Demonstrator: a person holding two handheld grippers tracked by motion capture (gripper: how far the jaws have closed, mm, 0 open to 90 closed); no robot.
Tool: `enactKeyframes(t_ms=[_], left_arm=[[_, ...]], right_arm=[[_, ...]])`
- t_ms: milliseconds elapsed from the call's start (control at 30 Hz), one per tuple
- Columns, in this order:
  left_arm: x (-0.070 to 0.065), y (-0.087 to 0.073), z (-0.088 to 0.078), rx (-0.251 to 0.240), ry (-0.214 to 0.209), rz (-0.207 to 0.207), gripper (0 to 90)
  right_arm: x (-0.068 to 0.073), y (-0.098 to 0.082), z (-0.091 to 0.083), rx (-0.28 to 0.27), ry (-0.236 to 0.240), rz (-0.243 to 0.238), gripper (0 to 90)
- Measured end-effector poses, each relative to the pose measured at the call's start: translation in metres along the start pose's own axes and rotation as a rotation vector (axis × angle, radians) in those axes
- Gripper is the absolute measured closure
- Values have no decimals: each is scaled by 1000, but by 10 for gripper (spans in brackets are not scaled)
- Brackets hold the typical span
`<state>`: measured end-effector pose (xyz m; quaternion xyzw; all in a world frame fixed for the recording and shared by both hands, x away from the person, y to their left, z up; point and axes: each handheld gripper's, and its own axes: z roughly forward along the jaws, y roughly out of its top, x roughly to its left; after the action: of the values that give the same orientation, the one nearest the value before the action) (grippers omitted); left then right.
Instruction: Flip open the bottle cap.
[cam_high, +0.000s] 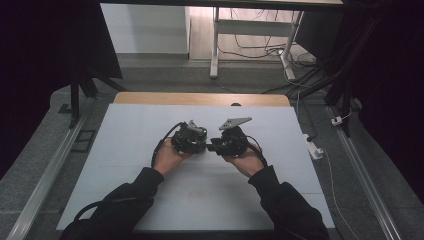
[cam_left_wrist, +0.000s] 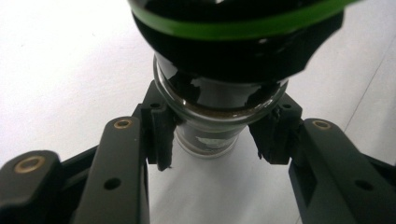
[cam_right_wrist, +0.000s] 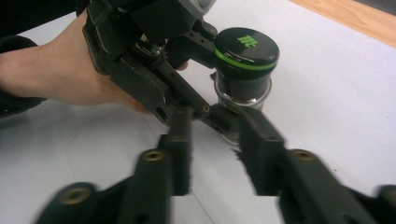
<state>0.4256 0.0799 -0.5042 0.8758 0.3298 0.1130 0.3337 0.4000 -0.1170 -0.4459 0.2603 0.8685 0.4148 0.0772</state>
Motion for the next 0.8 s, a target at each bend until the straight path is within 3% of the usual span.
enactKeyframes(t_ms=[200, 800], left_arm=[[0, 0, 0, -6, -2, 0, 538], [-1, 0, 0, -5, 6, 11, 539]], right_arm=[[-3, 4, 6, -5, -1, 4, 891], [-5, 15, 21, -16, -18, -9, 896]])
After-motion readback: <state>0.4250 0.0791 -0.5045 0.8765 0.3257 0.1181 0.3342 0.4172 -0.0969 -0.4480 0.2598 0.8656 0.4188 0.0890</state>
